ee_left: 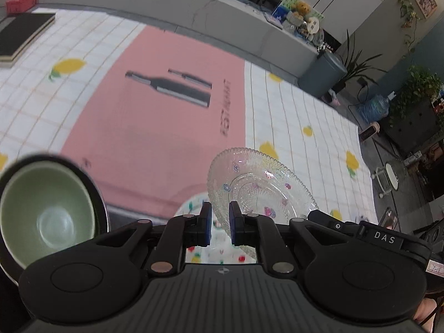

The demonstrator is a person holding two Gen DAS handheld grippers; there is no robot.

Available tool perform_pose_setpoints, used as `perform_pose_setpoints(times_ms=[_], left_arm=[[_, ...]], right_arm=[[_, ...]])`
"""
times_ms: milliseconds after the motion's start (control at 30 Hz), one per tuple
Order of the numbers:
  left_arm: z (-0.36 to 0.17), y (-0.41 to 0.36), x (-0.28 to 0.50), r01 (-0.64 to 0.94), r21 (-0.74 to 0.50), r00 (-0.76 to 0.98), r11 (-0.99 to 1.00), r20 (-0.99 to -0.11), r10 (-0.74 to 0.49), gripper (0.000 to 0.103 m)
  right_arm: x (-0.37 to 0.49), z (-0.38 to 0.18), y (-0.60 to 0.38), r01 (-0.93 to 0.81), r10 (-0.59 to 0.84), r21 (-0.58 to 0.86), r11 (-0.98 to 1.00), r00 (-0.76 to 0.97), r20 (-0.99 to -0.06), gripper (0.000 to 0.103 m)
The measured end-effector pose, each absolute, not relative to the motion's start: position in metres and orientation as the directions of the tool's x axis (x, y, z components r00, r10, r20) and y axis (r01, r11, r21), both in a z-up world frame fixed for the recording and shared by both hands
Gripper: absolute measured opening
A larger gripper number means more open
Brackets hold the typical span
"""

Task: Organize plates and bowls
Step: 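Carry the glass dish onto the plates beside the bowl stack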

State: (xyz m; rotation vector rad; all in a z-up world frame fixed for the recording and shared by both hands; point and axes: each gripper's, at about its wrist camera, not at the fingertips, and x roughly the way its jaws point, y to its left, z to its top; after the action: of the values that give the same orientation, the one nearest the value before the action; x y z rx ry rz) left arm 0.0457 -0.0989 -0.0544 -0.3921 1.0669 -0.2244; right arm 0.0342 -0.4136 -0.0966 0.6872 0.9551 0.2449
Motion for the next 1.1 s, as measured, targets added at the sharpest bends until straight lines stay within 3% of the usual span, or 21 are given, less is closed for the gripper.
perform_pose_setpoints(times_ms=[400,1100], left_arm=[[-0.095,-0.104,0.023,-0.033,-0.344,0.447,0.938,-0.845,-0.294,0.014],[-0.122,-0.105,0.021,-0.040,-0.306,0.427,0.951,-0.866,-0.260,0.013]], right_arm=[[0.023,-0.145,-0.403,0.124,0.466,0.602,0.789,0.518,-0.718,0.008],[0.019,-0.148,-0.380,0.024,0.360,0.442,0.897,0.542,-0.759,0.008]])
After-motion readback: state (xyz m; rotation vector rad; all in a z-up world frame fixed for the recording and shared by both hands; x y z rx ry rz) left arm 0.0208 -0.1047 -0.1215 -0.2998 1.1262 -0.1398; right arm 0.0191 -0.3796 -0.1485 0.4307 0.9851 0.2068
